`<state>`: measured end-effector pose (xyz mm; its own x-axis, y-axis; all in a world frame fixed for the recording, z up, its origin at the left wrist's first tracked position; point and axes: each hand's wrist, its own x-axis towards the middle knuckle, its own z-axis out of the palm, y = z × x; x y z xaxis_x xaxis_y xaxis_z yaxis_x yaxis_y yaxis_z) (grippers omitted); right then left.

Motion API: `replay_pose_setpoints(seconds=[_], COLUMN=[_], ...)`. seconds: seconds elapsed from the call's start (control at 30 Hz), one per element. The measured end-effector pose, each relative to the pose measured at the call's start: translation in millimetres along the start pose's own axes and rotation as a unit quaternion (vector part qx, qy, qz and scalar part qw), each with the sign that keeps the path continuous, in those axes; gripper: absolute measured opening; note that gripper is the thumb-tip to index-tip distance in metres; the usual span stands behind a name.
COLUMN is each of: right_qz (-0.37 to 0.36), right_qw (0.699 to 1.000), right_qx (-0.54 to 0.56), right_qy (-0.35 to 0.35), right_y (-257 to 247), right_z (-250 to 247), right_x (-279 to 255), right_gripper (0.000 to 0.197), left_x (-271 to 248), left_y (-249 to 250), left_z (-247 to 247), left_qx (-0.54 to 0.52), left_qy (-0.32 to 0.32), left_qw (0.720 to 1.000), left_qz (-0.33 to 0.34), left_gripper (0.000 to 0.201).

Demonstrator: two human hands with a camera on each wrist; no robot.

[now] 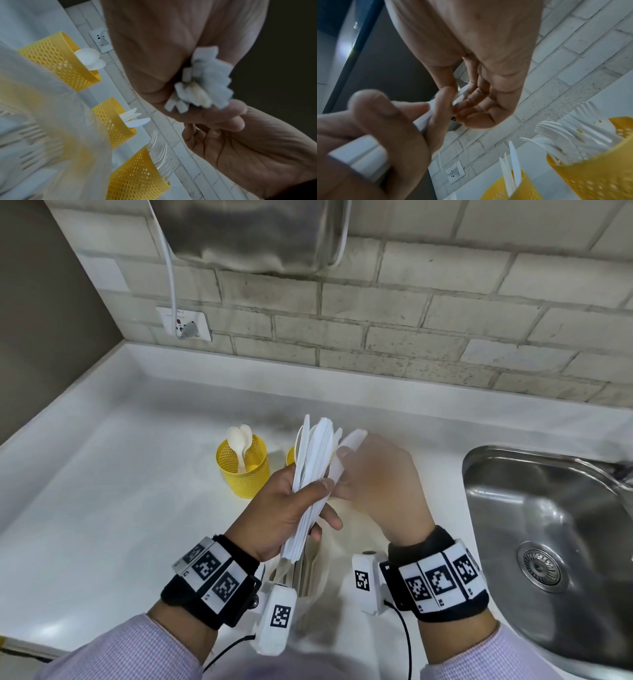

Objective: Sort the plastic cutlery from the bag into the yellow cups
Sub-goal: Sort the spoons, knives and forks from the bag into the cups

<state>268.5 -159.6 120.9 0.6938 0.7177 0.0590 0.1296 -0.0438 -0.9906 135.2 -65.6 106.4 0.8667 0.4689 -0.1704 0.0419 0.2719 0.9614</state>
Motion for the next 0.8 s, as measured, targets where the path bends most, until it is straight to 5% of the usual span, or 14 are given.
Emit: replay_pose_setpoints(seconds=[0.27,0.47,0.6,0.67,0.8], right_qz=[0.042,0.08,-0.008,-0.066,-0.116], right_qw=[0.977,0.897,0.856,0.871,0.948], right_qx=[0.198,0.402,0.448,0.406,0.194], right_qy=[0.073,0.166,0.258,0.269,0.224], right_y=[9,-1,-13,-19,-19], right_z=[-2,-11,-26,-32,-29], right_x=[4,10,16,15,14], right_gripper=[0.021,0.023,0.023,0.023,0.024], left_x=[-1,-2,-2,-2,0], left_y=[1,1,0,-1,-3], left_z=[-1,0,0,0,1], left_qx=[0.008,0.008,0.01,0.001,-0.023], left_qy=[0.006,-0.022,-0.03,-0.034,-0.036], left_qw=[1.0,1.0,0.999,0.999,0.999], left_qz=[-0.004,0.008,0.01,0.013,0.011], left_gripper=[0.017,0.011,0.028,0.028,0.025])
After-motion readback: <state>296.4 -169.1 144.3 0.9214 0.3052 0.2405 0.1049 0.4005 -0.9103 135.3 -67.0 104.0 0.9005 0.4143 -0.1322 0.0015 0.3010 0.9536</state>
